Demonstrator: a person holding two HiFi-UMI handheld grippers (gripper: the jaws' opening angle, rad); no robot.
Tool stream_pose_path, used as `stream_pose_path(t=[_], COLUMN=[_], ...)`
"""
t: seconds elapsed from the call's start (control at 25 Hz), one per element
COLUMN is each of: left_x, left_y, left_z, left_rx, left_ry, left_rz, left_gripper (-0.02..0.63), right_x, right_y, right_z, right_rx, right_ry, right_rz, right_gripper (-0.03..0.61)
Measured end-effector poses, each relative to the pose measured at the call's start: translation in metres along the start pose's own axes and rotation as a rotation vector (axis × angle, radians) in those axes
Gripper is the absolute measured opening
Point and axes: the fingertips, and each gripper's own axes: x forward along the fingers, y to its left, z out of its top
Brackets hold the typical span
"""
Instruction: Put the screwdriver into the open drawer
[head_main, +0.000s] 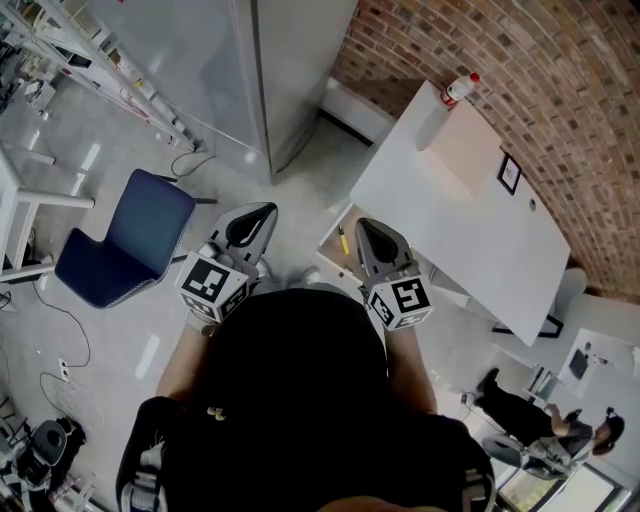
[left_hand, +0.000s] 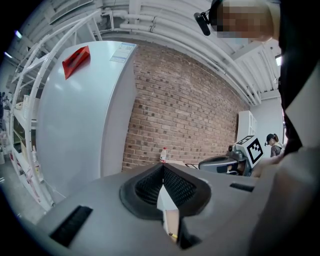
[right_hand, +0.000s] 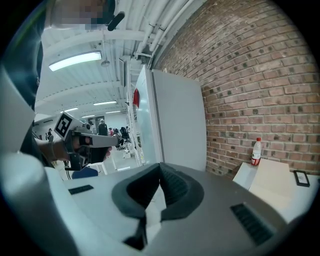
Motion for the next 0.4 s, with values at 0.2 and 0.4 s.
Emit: stream_pose_path(t=[0.2,0.4], left_x=[-0.0031,-0.0009], left_y=[-0.0019,-0.0093], left_z=[-0.0041,-0.0038], left_rx=[-0.008,-0.003], left_ry=[0.007,0.015], left_rz=[-0.004,-0.009], left_gripper=[0.003,0.003], right_x=[-0.0018,-0.0066], right_y=[0.0035,0.0006], right_z=[-0.0056,-0.0059], right_rx=[0.009,0.007], right_ry=[0.005,0.007], right_rz=[0.0,0.003], right_gripper=[0.009,0.009])
